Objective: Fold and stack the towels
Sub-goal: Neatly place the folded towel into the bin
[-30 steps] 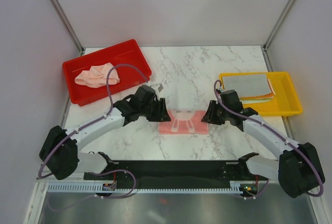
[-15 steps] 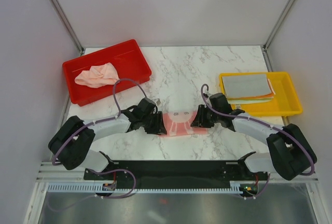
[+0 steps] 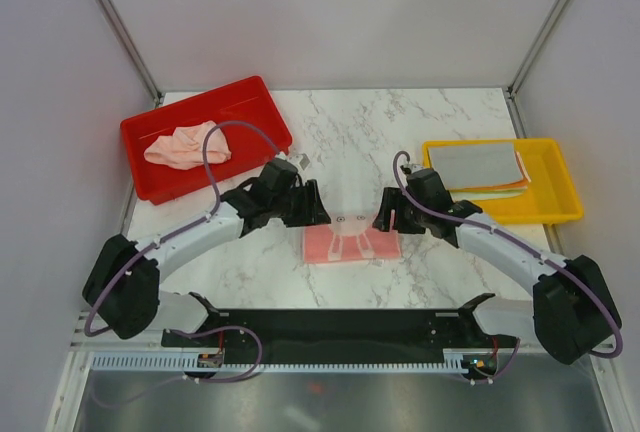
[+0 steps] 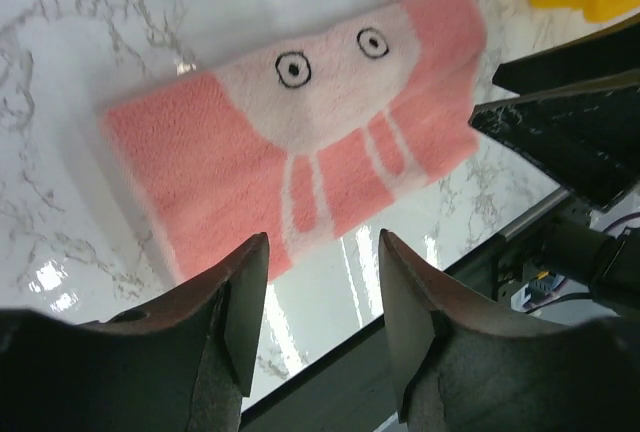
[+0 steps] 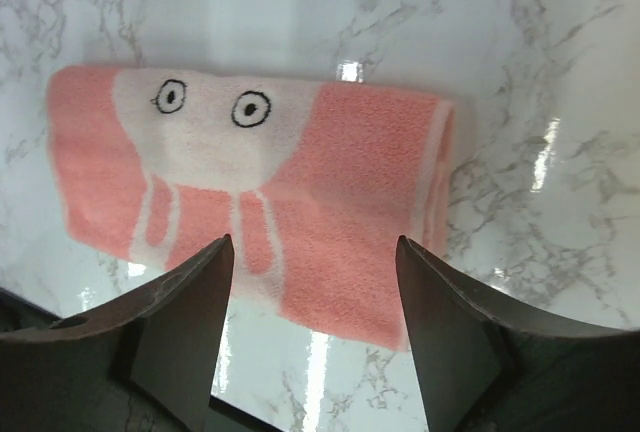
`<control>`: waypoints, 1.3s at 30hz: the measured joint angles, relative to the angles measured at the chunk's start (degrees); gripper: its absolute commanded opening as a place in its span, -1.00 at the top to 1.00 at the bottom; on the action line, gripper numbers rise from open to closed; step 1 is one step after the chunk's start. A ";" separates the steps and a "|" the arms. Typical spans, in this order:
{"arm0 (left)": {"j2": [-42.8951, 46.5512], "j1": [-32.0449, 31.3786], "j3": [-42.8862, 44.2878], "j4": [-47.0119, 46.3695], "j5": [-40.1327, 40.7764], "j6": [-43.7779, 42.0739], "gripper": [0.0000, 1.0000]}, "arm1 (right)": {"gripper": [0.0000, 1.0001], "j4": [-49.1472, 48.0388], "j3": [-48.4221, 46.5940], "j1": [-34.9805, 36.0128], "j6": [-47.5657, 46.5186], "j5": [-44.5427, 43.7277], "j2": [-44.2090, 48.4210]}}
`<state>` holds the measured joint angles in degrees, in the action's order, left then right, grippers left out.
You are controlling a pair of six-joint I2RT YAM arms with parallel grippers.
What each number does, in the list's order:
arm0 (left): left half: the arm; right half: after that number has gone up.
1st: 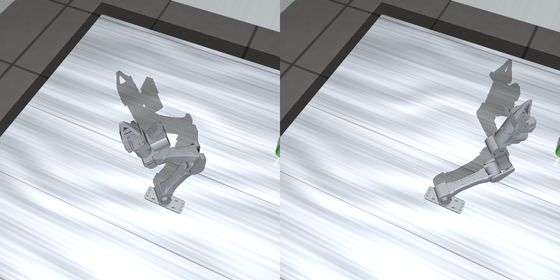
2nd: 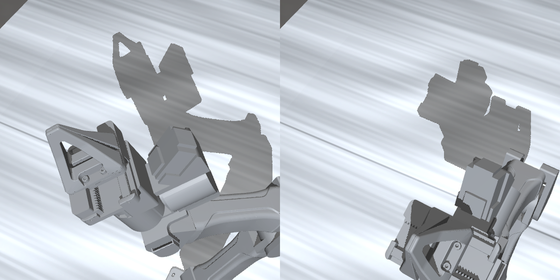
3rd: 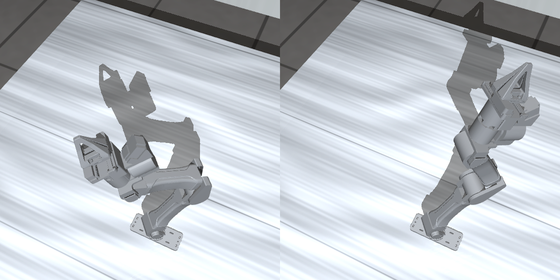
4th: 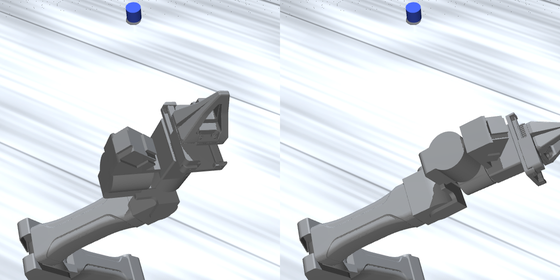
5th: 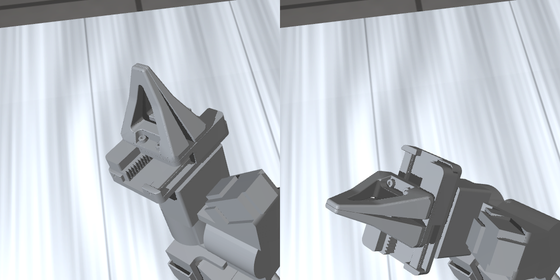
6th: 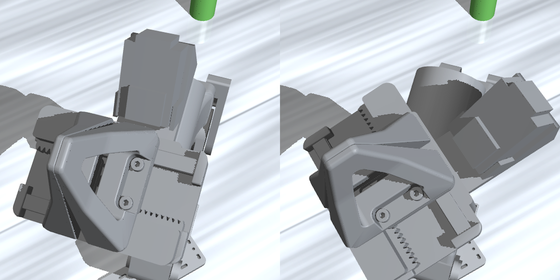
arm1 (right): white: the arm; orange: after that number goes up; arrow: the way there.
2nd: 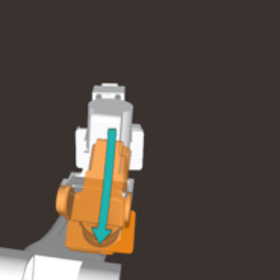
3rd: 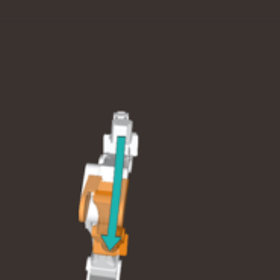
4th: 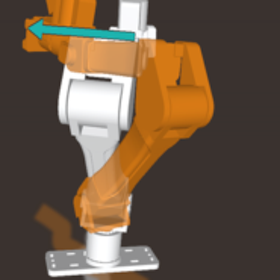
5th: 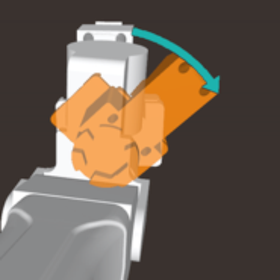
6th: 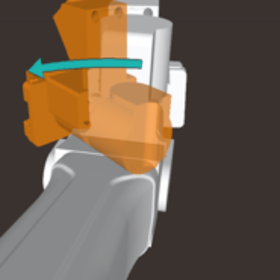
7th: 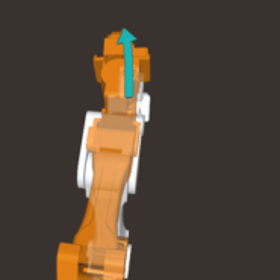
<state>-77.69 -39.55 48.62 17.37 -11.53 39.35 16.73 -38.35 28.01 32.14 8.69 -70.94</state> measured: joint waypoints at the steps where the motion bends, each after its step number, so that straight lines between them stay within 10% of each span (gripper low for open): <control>1: -0.28 0.39 0.85 -0.33 0.09 -0.04 -0.11 | -0.52 0.70 -0.39 0.00 -0.39 -1.42 0.07; 16: -10.34 3.08 -5.64 -5.20 -0.44 0.13 -0.12 | -0.34 -1.11 0.44 -0.76 -5.33 -3.15 -9.57; 24: -9.73 4.15 -6.47 -6.23 -0.63 0.28 -0.11 | 1.00 -9.73 4.59 -0.90 -3.80 1.46 -9.81; 39: 5.90 11.67 13.29 13.31 3.52 -3.74 -0.26 | 1.00 20.65 -32.15 -12.15 -17.66 -4.17 -16.41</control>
<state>-71.79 -27.88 61.91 30.68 -8.01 35.62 37.39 -70.50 15.86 14.48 4.51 -87.35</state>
